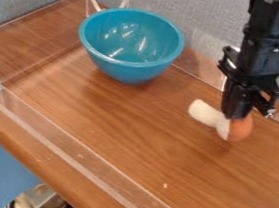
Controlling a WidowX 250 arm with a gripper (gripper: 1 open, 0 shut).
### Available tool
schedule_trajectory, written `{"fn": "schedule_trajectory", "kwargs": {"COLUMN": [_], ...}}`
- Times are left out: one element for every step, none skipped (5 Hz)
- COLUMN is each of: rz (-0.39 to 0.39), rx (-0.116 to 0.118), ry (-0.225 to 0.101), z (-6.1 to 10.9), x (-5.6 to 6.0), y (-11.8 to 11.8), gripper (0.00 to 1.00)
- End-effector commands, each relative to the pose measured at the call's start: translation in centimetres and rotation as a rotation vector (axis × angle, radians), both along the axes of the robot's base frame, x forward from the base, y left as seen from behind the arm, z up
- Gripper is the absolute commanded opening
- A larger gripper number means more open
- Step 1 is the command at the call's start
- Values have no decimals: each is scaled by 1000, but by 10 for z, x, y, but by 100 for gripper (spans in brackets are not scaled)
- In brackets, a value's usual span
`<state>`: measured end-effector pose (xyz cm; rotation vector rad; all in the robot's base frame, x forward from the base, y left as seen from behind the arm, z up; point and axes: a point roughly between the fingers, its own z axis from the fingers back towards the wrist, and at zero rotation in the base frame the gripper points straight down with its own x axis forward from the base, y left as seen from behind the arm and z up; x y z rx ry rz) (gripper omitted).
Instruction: Remove the mushroom from inside the blue bowl and put it on the table
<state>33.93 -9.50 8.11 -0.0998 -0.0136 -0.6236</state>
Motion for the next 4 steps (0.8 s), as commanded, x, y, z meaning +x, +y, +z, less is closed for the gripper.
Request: {"fn": "schedule_trajectory", "kwargs": {"rz": [-35,-39,-22,-8], "rx": [-27,-23,-23,-20], "ry": [-36,-26,-15,-5], "z": [1,-6,-13,-16], "x": [9,10,15,21], "y": [2,10,13,15], "gripper": [0,0,100,100]}}
